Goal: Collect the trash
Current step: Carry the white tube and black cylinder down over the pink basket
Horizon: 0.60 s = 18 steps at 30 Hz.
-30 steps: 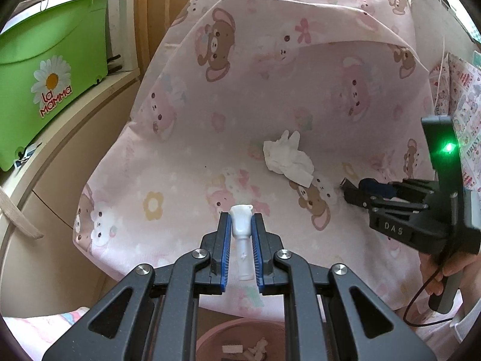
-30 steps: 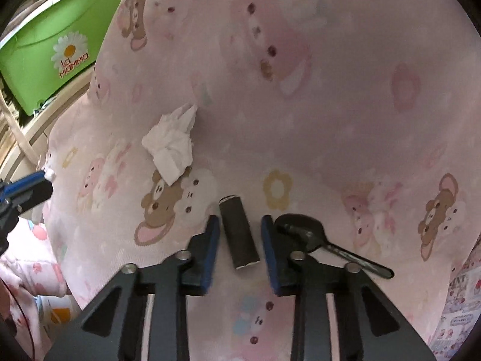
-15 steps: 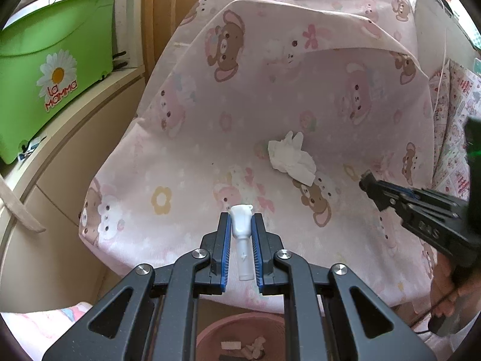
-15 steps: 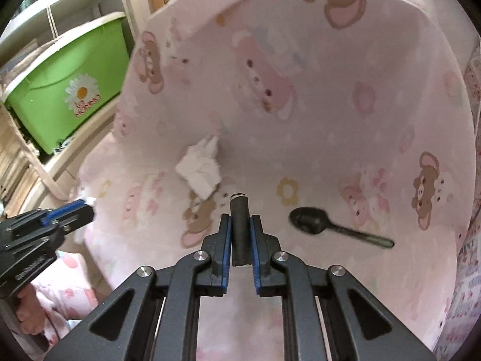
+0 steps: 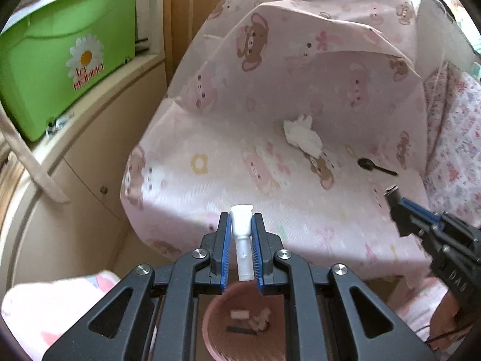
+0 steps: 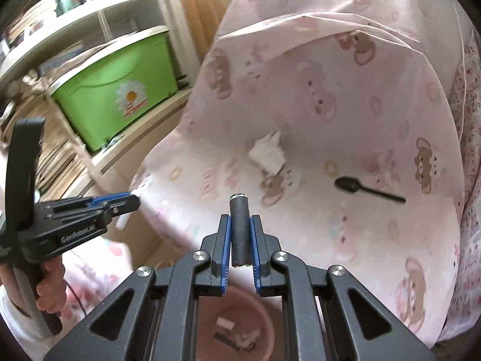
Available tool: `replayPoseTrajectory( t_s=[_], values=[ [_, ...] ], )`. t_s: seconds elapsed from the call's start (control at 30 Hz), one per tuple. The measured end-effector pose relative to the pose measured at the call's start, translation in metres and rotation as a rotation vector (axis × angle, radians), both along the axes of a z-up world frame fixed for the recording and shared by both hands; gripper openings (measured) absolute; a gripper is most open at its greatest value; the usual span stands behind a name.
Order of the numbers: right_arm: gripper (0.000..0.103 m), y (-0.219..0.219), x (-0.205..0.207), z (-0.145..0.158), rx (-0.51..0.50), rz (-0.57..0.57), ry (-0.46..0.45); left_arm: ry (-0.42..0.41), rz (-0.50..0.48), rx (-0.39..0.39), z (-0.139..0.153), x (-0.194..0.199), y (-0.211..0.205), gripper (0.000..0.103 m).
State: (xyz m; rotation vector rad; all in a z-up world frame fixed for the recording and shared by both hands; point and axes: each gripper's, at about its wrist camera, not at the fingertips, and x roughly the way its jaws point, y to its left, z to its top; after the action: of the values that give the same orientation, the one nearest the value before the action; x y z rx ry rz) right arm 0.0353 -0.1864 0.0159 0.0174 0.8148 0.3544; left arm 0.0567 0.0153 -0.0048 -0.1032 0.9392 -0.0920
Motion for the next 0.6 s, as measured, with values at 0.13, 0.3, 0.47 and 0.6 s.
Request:
replayPoseTrajectory(
  t_s=[0.13, 0.3, 0.47, 0.6],
  values=[
    [0.013, 0.010, -0.029, 0.006, 0.039, 0.029, 0.008, 0.061, -0.043, -0.043, -0.010, -0.010, -0.003, 0.013],
    [0.013, 0.019, -0.048, 0.003, 0.046, 0.042, 0.010, 0.108, -0.063, -0.035, -0.022, -0.015, -0.009, 0.013],
    [0.013, 0.026, -0.052, -0.016, 0.017, 0.053, 0.065, 0.195, -0.080, -0.116, -0.040, -0.012, -0.006, 0.013],
    [0.013, 0.033, -0.048, -0.034, -0.021, 0.061, 0.123, 0.232, -0.088, -0.095, -0.054, -0.011, -0.009, 0.013]
  ],
)
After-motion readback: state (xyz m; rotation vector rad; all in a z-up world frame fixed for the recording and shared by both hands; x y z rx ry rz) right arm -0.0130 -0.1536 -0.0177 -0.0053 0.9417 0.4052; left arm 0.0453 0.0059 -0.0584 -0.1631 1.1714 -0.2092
